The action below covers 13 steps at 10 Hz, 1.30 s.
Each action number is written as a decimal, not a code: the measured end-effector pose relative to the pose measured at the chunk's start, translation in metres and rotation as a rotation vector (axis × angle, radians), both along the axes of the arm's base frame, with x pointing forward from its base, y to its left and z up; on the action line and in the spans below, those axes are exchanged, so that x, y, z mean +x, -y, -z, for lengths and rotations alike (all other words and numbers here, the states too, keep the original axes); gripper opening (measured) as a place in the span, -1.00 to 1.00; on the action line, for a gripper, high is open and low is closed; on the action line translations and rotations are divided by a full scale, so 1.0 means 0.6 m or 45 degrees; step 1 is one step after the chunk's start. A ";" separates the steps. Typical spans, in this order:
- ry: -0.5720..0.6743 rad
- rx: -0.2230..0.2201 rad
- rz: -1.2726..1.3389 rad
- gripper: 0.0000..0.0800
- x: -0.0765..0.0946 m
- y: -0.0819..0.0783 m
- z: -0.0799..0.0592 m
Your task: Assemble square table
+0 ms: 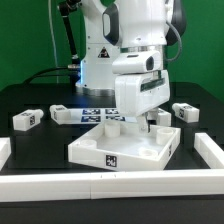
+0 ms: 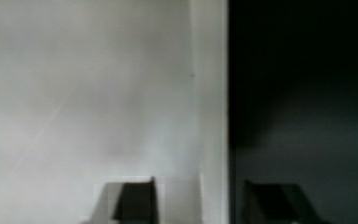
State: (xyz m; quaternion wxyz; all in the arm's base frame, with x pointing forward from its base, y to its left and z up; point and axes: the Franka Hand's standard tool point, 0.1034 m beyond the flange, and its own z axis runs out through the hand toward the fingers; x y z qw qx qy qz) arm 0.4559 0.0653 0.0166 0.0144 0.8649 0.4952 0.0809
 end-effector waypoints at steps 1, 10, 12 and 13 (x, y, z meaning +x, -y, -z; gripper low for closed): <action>0.000 0.000 0.002 -0.84 0.000 0.000 0.000; 0.000 0.000 0.001 -0.85 0.000 0.000 0.000; 0.010 -0.015 -0.136 -0.85 0.025 -0.019 0.000; -0.006 -0.033 -0.223 -0.85 0.035 -0.031 0.000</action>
Offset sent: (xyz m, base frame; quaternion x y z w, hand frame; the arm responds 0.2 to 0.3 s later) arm 0.0000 0.0000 0.0000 0.0000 0.0000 0.0000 1.0000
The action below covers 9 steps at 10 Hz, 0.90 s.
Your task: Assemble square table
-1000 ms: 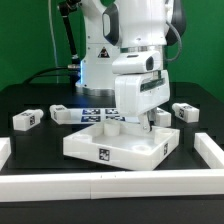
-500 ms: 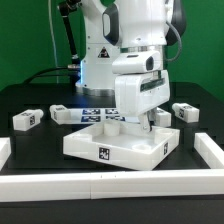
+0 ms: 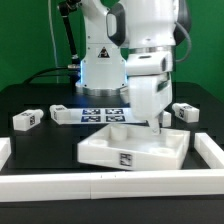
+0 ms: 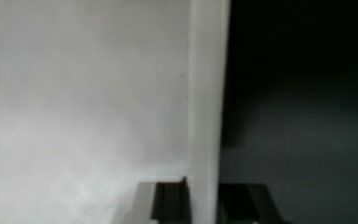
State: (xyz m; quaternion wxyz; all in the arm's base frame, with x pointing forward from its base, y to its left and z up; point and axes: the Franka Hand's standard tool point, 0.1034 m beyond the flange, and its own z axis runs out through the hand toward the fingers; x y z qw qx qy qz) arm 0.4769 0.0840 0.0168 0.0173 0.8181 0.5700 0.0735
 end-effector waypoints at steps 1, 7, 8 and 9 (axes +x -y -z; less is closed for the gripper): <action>0.008 0.004 0.012 -0.85 0.001 0.002 0.000; -0.047 -0.069 -0.282 -0.85 0.016 0.002 0.000; -0.068 -0.087 -0.340 -0.85 0.021 0.000 0.000; -0.067 -0.085 -0.326 -0.85 0.020 0.002 0.000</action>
Offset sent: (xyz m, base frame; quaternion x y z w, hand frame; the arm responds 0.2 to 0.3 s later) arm 0.0000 0.0000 0.0000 0.0000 0.0000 0.0000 1.0000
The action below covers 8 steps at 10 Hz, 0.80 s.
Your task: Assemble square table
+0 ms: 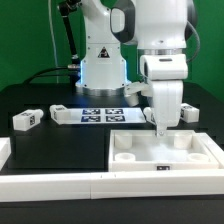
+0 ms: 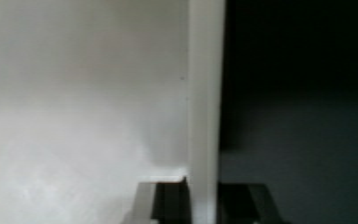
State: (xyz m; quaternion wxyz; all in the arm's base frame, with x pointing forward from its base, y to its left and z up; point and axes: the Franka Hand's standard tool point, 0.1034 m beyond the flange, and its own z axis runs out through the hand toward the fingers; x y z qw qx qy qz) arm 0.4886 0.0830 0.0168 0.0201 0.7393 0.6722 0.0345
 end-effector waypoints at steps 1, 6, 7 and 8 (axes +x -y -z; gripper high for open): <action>0.000 0.000 0.000 -0.85 0.000 0.000 0.000; -0.042 -0.035 -0.161 -0.85 0.010 0.002 0.000; -0.062 -0.042 -0.173 -0.85 0.010 0.001 0.000; -0.073 -0.048 -0.167 -0.85 0.011 -0.001 0.000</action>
Offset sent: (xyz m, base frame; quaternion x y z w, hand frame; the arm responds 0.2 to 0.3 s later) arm 0.0097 -0.0051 -0.0065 0.0184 -0.0120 -0.1920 0.9811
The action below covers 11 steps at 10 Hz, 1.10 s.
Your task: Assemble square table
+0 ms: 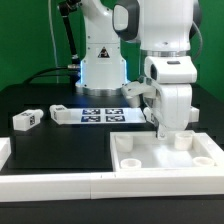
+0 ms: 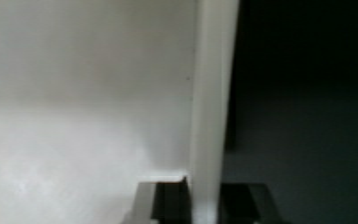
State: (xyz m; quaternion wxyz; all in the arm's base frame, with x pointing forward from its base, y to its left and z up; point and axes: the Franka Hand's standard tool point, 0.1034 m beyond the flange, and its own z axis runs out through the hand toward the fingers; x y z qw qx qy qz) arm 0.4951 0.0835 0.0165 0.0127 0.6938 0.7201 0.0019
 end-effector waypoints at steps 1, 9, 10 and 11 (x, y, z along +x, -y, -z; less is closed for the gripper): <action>-0.005 -0.004 0.005 -0.85 0.000 0.001 0.000; -0.007 -0.004 0.009 0.59 -0.001 0.003 0.001; -0.008 -0.004 0.009 0.62 -0.001 0.003 0.001; -0.008 -0.004 0.009 0.62 -0.001 0.003 0.002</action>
Offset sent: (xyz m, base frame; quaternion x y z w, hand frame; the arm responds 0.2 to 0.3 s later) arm 0.0000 0.0000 0.0000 0.0000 0.0000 0.0000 1.0000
